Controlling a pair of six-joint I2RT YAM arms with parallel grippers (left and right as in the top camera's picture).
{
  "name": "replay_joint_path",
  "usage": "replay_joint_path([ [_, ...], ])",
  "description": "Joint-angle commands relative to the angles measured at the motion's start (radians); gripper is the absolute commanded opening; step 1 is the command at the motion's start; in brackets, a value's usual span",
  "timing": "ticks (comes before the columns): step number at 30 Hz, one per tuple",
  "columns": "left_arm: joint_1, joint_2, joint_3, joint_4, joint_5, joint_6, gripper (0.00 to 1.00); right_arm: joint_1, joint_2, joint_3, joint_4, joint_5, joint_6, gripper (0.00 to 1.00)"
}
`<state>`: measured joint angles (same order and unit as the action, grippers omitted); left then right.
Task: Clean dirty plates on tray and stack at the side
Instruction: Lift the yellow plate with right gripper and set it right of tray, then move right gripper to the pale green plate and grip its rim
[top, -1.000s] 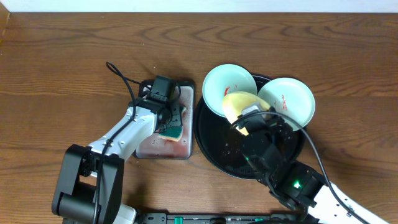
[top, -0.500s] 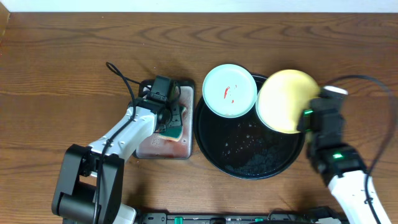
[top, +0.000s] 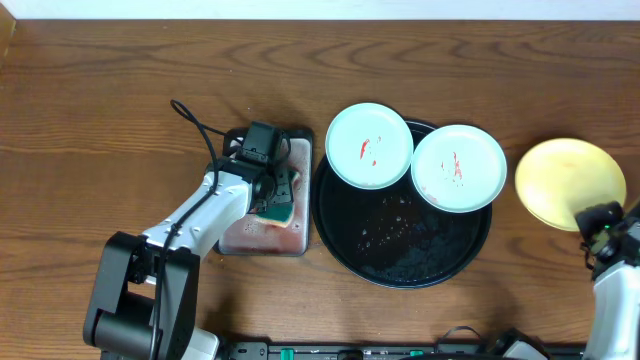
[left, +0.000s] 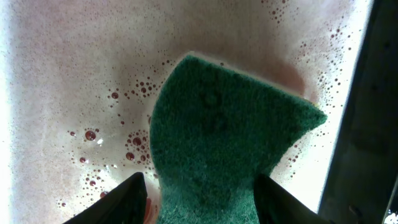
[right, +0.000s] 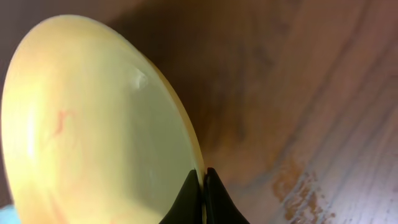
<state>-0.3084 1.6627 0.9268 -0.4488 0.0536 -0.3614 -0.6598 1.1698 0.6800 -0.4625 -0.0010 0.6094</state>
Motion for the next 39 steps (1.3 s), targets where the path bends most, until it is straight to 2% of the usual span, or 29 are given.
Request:
replay_joint_path([
  [1, 0.006, 0.004, -0.007, -0.006, -0.001, 0.010, 0.56, -0.053, 0.106, 0.018, 0.031, -0.026, 0.038, 0.01],
  [8, 0.006, 0.004, -0.007, -0.006, -0.001, 0.010, 0.56, -0.039, 0.252, 0.018, 0.125, -0.092, -0.031, 0.03],
  [10, 0.006, 0.004, -0.007, -0.006, -0.001, 0.010, 0.56, -0.038, 0.260, 0.018, 0.153, -0.162, -0.061, 0.17],
  [11, 0.006, 0.004, -0.007, -0.006, -0.001, 0.010, 0.56, -0.038, 0.259, 0.018, 0.172, -0.212, -0.082, 0.33],
  [12, 0.006, 0.004, -0.007, -0.006, -0.001, 0.010, 0.56, -0.038, 0.258, 0.019, 0.192, -0.258, -0.098, 0.41],
  [14, 0.006, 0.004, -0.007, -0.006, -0.001, 0.010, 0.56, -0.035, 0.257, 0.019, 0.240, -0.387, -0.146, 0.50],
  [17, 0.006, 0.004, -0.007, -0.006, -0.001, 0.010, 0.56, -0.008, 0.257, 0.019, 0.316, -0.591, -0.259, 0.52],
  [19, 0.006, 0.004, -0.007, -0.006, -0.001, 0.010, 0.56, 0.036, 0.257, 0.019, 0.337, -0.659, -0.334, 0.52],
  [22, 0.006, 0.004, -0.007, -0.006, -0.001, 0.010, 0.57, 0.122, 0.259, 0.018, 0.331, -0.633, -0.447, 0.55],
  [25, 0.006, 0.004, -0.007, -0.006, -0.001, 0.010, 0.56, 0.213, 0.276, 0.018, 0.332, -0.525, -0.476, 0.59],
  [29, 0.006, 0.004, -0.007, -0.010, -0.001, 0.010, 0.56, 0.299, 0.320, 0.018, 0.335, -0.370, -0.475, 0.55],
  [35, 0.006, 0.004, -0.007, -0.017, -0.001, 0.010, 0.56, 0.338, 0.396, 0.018, 0.357, -0.343, -0.475, 0.43],
  [39, 0.006, 0.004, -0.007, -0.017, -0.001, 0.010, 0.56, 0.338, 0.414, 0.018, 0.367, -0.343, -0.476, 0.17],
])
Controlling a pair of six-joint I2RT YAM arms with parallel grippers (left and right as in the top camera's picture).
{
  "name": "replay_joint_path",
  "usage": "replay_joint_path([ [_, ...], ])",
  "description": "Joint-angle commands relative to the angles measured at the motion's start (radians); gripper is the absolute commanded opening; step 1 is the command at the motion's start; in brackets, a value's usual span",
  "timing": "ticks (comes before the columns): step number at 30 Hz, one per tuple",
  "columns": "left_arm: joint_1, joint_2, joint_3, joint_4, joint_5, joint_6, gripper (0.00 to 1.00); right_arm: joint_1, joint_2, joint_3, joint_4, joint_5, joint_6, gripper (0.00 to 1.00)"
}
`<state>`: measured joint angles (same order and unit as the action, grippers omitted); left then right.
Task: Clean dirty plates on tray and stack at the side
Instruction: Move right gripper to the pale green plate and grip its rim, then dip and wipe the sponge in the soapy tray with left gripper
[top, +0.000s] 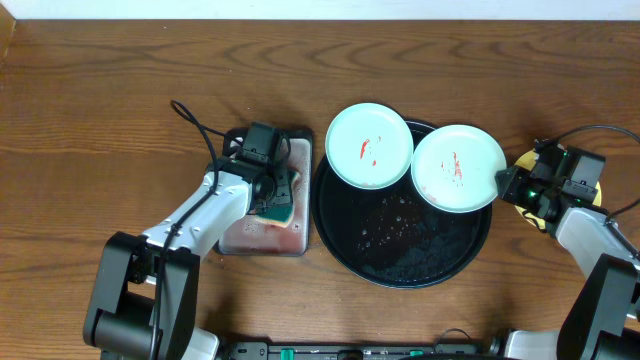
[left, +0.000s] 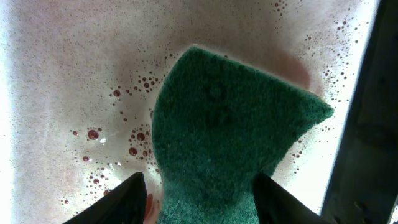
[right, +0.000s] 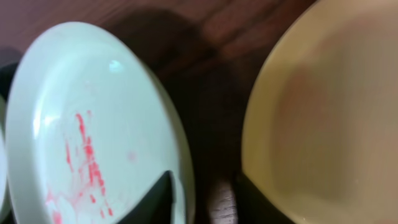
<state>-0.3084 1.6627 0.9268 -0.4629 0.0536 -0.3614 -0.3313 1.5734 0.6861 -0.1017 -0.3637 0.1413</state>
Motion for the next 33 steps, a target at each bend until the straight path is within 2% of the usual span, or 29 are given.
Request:
replay_joint_path([
  [1, 0.006, 0.004, -0.007, -0.003, -0.001, 0.010, 0.57, 0.010, 0.010, 0.012, 0.006, 0.018, -0.007, 0.11],
  [3, 0.006, 0.004, -0.007, -0.003, -0.001, 0.010, 0.56, 0.010, 0.008, 0.013, 0.010, -0.001, -0.008, 0.04],
  [5, 0.006, 0.004, -0.007, -0.003, -0.001, 0.010, 0.57, 0.010, 0.005, 0.013, 0.016, -0.028, -0.008, 0.01],
  [11, 0.006, 0.004, -0.007, -0.003, -0.001, 0.010, 0.56, 0.010, -0.111, 0.013, -0.032, -0.038, 0.003, 0.01],
  [15, 0.006, 0.004, -0.007, -0.003, -0.001, 0.010, 0.56, 0.022, -0.231, 0.013, -0.145, -0.057, 0.003, 0.01],
  [19, 0.006, 0.004, -0.007, 0.005, -0.001, 0.010, 0.56, 0.124, -0.298, 0.012, -0.374, -0.056, -0.026, 0.01],
  [25, 0.006, 0.006, -0.007, 0.006, -0.008, 0.010, 0.56, 0.254, -0.258, -0.018, -0.412, -0.038, -0.042, 0.01],
  [31, 0.001, 0.063, -0.007, 0.005, -0.011, 0.010, 0.48, 0.307, -0.236, -0.020, -0.412, 0.039, -0.042, 0.01],
  [33, -0.003, 0.083, -0.007, 0.005, -0.009, 0.010, 0.41, 0.307, -0.234, -0.020, -0.412, 0.051, -0.042, 0.01],
])
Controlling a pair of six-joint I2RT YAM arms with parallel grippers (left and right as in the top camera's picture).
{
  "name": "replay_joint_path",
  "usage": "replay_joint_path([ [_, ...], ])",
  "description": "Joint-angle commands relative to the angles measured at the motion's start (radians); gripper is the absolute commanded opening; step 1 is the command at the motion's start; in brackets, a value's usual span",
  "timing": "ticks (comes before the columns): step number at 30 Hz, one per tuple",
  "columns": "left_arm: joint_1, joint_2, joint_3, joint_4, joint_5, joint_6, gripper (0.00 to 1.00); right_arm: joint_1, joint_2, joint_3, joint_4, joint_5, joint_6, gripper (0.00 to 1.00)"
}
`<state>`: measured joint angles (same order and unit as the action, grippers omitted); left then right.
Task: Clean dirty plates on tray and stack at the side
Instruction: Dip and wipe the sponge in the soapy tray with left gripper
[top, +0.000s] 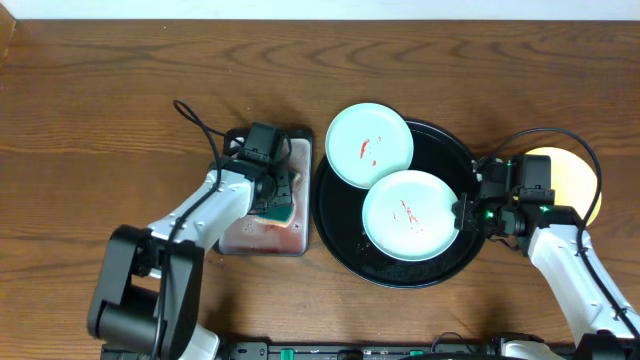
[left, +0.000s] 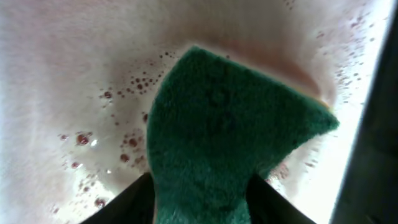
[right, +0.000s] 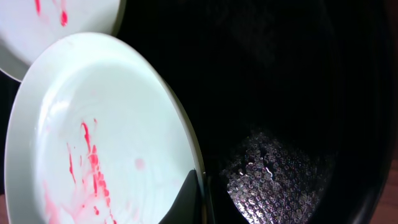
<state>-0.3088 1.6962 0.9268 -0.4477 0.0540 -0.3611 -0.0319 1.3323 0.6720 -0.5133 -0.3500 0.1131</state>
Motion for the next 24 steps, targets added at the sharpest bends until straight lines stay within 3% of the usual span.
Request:
replay_joint_path([
  [1, -0.005, 0.058, -0.007, -0.011, -0.009, 0.009, 0.35, 0.008, 0.008, -0.006, 0.000, 0.039, -0.014, 0.01],
  [4, -0.006, 0.066, -0.007, -0.015, -0.009, 0.010, 0.14, 0.008, 0.011, -0.006, 0.000, 0.040, -0.014, 0.01],
  [6, -0.006, 0.059, -0.006, -0.018, -0.010, 0.010, 0.08, 0.008, 0.011, -0.006, 0.000, 0.040, -0.014, 0.01],
  [16, 0.049, -0.155, -0.006, -0.034, 0.000, 0.009, 0.07, 0.008, 0.011, -0.006, 0.001, 0.062, -0.023, 0.01],
  [24, 0.185, -0.353, -0.024, -0.019, 0.261, 0.018, 0.07, 0.008, 0.011, -0.006, 0.019, 0.062, -0.025, 0.01],
])
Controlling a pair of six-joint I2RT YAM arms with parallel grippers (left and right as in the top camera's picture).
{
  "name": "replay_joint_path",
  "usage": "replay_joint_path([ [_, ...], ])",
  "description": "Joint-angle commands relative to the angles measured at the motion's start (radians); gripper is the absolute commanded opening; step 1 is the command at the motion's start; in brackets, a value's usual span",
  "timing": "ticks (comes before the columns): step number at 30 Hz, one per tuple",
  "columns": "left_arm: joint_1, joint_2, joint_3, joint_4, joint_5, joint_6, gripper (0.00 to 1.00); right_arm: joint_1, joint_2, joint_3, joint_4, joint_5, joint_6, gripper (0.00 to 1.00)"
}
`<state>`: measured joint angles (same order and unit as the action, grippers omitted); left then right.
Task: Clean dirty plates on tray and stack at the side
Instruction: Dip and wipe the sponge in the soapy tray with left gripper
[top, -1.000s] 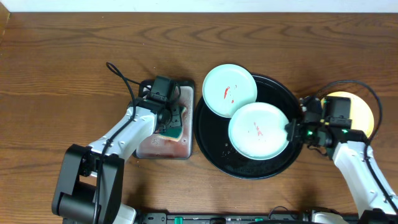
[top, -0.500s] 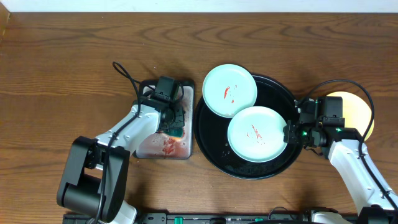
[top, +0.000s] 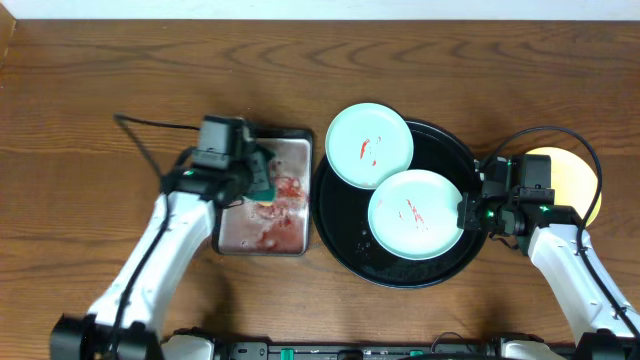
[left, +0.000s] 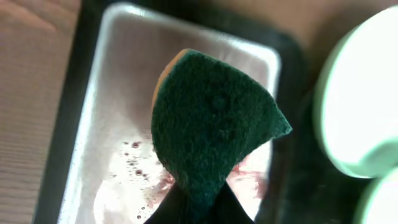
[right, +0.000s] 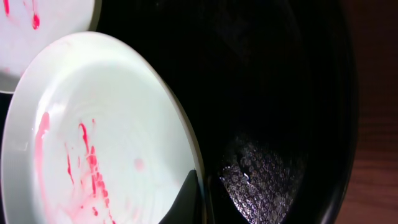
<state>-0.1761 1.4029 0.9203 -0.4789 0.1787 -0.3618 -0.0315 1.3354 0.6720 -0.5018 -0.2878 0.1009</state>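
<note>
My left gripper (left: 200, 202) is shut on a green sponge (left: 211, 124), held up above the metal wash pan (top: 283, 210) of pinkish suds. A pale green plate (top: 414, 214) with red smears lies in the middle of the round black tray (top: 340, 240). My right gripper (right: 202, 190) is shut on that plate's right rim. A second red-smeared plate (top: 369, 145) rests on the tray's upper left rim. A yellow plate (top: 572, 180) sits on the table at the right, partly behind the right arm.
The wash pan stands just left of the tray on the wooden table (top: 100, 90). Wet droplets cover the tray floor (right: 261, 168). Cables loop from both arms above the pan and above the yellow plate.
My left gripper has risen out of the suds with the sponge and drawn back to the pan's upper left. The right gripper and its plate have barely shifted.
First the left gripper stood open round the sponge in the pan while the right held the yellow plate at the right. Then the right gripper was open at the right green plate. It gripped and brought that plate to the tray's middle; the left closed on the sponge.
</note>
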Motion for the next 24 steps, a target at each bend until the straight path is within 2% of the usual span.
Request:
replay_joint_path([
  [1, 0.068, -0.079, -0.031, 0.025, 0.166, 0.029, 0.07, 0.007, 0.008, -0.006, 0.009, 0.000, -0.013, 0.01],
  [7, 0.168, -0.219, -0.220, 0.215, 0.415, 0.075, 0.07, 0.007, 0.008, -0.006, 0.011, -0.001, -0.013, 0.01],
  [12, 0.223, -0.253, -0.343, 0.406, 0.633, 0.151, 0.07, 0.007, 0.008, -0.006, 0.008, -0.001, -0.013, 0.01],
  [17, 0.226, -0.247, -0.356, 0.415, 0.644, 0.235, 0.07, 0.007, 0.008, -0.006, 0.008, 0.000, -0.013, 0.01],
  [24, 0.226, -0.247, -0.356, 0.482, 0.644, 0.238, 0.07, 0.007, 0.008, -0.006, 0.008, 0.000, -0.013, 0.01],
])
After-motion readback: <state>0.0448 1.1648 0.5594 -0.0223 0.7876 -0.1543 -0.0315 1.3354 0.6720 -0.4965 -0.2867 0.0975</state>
